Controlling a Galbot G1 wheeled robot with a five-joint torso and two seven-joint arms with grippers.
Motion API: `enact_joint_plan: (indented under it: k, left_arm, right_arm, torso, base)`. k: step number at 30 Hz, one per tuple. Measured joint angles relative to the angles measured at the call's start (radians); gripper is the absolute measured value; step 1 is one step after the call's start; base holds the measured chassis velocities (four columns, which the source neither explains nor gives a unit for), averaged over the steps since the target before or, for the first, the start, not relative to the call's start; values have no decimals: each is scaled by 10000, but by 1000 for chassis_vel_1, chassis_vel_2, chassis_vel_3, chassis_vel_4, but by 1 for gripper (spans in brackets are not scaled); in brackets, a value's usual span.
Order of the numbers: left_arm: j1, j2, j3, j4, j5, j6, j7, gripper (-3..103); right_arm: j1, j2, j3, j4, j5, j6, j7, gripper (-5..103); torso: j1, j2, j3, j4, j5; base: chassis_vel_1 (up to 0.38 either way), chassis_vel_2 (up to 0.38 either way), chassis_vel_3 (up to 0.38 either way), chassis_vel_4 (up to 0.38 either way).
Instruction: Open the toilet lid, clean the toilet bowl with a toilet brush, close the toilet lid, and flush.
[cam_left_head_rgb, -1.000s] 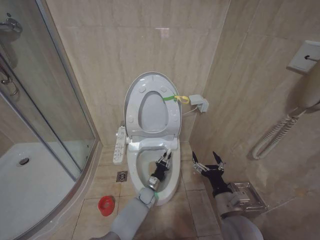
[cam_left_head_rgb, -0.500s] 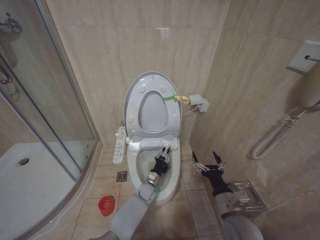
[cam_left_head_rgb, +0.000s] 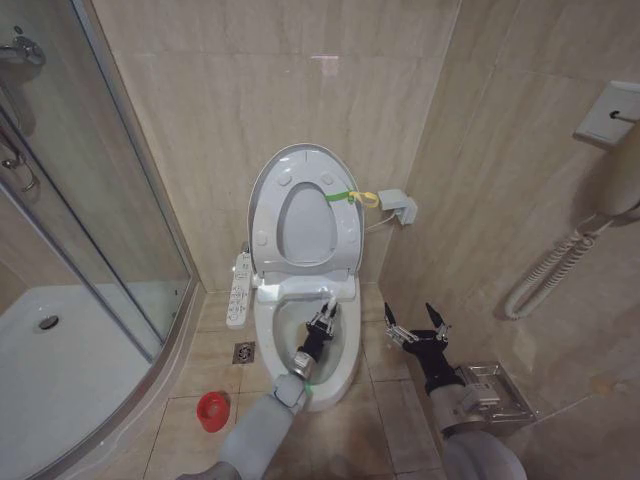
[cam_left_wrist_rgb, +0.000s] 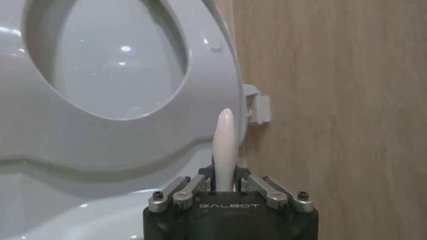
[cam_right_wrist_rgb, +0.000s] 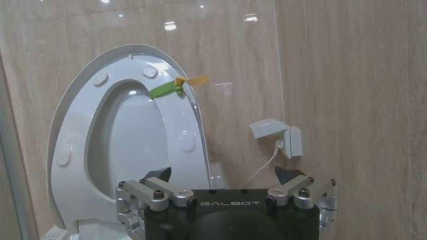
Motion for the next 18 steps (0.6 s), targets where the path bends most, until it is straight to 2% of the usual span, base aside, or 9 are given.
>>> enact_joint_plan:
  k: [5,11,18]
  left_arm:
    - [-31,1,-133,-781,-15,66,-163,19]
    - [344,18,171,-1519,-18,204,-209,19]
    - [458,-219,263,-845,29,35,-97,19]
  right_arm:
    - [0,0,0,0,0,0,0,100]
    - [0,-1,0,0,0,0,0,100]
    - [0,0,0,0,0,0,0,100]
  torso:
    - [0,0,0,-5,-1]
    - [0,0,-1,-1,0]
    - [0,0,-1,0,0]
  base:
    - [0,0,0,0]
    - [0,0,0,0]
    - [0,0,0,0]
